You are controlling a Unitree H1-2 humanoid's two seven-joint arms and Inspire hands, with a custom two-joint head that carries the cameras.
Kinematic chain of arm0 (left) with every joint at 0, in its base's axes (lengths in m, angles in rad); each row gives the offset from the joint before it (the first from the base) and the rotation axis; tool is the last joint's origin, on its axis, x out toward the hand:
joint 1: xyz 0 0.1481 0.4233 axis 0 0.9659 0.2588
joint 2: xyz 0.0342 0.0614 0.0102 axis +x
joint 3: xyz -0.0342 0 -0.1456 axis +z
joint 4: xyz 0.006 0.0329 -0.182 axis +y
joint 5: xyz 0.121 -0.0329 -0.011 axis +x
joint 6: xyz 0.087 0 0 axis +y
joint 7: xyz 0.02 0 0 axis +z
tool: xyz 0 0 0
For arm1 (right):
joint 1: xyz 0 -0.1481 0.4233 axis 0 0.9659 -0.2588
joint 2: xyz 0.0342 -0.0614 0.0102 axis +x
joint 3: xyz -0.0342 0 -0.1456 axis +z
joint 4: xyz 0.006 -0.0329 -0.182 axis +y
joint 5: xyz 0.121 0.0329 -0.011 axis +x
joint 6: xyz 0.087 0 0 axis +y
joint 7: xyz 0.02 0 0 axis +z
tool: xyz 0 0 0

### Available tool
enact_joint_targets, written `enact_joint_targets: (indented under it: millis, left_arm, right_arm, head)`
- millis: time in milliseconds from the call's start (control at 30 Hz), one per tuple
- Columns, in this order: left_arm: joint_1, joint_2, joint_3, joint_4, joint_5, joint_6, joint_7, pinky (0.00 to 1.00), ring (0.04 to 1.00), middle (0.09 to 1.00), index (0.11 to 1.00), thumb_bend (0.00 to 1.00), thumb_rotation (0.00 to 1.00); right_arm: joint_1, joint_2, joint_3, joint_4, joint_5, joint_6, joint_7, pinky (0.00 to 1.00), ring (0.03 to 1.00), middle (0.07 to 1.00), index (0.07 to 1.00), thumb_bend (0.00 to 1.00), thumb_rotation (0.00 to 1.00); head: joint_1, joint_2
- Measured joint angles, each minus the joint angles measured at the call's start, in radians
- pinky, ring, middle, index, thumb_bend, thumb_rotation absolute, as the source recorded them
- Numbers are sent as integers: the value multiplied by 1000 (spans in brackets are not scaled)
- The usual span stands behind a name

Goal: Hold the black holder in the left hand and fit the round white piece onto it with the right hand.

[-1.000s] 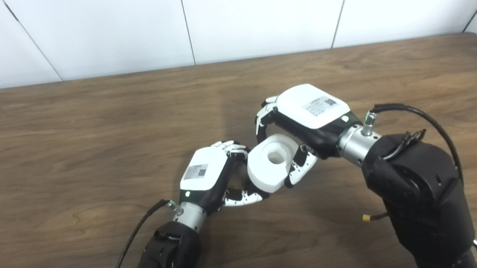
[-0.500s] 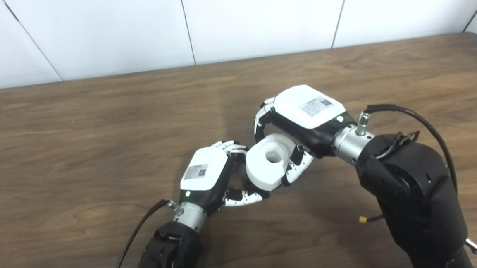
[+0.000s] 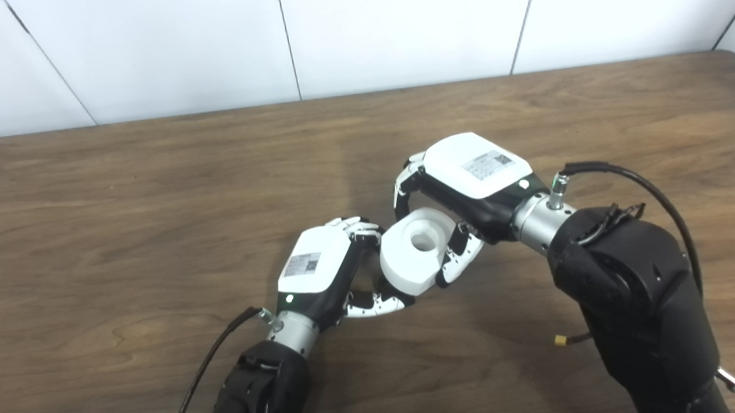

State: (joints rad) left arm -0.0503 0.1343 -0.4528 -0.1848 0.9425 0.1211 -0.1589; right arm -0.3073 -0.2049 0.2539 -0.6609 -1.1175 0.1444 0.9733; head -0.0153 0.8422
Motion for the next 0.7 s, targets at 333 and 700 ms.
enact_joint_targets:
  millis: [333, 700]
  left_arm:
    - [-2, 0, -3, 0, 2, 4, 0, 873, 856, 764, 487, 521, 50]
    - [-5, 0, -4, 1, 2, 6, 0, 867, 856, 762, 487, 521, 50]
  right_arm:
    - [-11, -19, 3, -4, -7, -2, 59, 809, 956, 954, 816, 1000, 407]
    - [-11, -11, -19, -45, -6, 4, 105, 866, 1000, 1000, 955, 1000, 402]
  head:
    - [-6, -3]
    - [-6, -6]
